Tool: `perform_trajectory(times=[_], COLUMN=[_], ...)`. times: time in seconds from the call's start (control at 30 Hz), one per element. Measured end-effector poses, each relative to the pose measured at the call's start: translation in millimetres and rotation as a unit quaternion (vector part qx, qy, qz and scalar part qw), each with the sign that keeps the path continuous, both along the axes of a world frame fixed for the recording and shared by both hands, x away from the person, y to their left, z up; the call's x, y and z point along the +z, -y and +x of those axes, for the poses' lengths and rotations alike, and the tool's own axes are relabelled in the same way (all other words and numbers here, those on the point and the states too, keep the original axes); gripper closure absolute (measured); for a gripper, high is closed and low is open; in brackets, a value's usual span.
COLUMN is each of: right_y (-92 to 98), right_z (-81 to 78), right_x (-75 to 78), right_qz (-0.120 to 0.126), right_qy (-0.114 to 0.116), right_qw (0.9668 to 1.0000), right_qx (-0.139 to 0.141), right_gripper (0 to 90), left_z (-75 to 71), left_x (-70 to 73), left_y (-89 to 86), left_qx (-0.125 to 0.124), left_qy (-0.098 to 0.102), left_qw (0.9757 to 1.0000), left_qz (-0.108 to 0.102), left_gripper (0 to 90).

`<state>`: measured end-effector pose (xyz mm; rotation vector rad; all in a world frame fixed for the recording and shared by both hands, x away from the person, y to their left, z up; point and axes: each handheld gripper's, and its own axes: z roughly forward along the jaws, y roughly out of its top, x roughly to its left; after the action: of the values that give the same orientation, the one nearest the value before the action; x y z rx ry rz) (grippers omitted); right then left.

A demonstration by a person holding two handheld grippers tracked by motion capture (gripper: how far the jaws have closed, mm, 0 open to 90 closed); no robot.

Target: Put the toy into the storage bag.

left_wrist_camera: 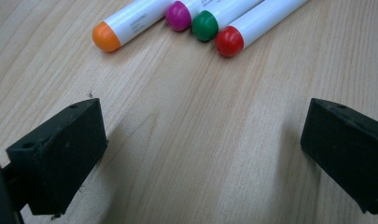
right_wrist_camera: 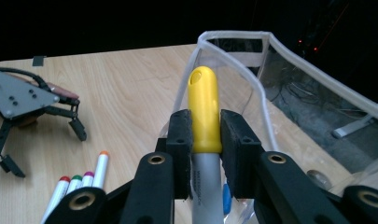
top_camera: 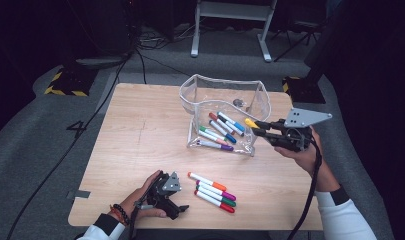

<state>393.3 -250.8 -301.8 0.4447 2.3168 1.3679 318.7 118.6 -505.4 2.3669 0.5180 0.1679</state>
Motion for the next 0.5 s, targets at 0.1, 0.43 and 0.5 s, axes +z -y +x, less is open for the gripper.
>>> perform_trajectory(times=[0.1,0.43,0.5], right_y=[-2.3,-21.4,-25.8], right_z=[5.4,38.6,45.5], right_x=[13.9,45.4,47.3], right_qz=[-0.001,-0.025,-0.027], right_qy=[0.005,0.013,0.014], right_qw=[1.0,0.9995,0.9995], right_qx=[-0.003,-0.015,-0.013], right_gripper=[74.7,74.6,74.7], left_z=[-0.1,-0.2,-0.2], left_x=[0.1,0.1,0.1], left_y=[0.0,0.0,0.0], left_qx=[0.001,0.001,0.001], left_qy=[0.0,0.0,0.0], left_qw=[1.0,1.0,1.0], left_qz=[0.001,0.001,0.001], left_gripper=[0.5,0.5,0.5])
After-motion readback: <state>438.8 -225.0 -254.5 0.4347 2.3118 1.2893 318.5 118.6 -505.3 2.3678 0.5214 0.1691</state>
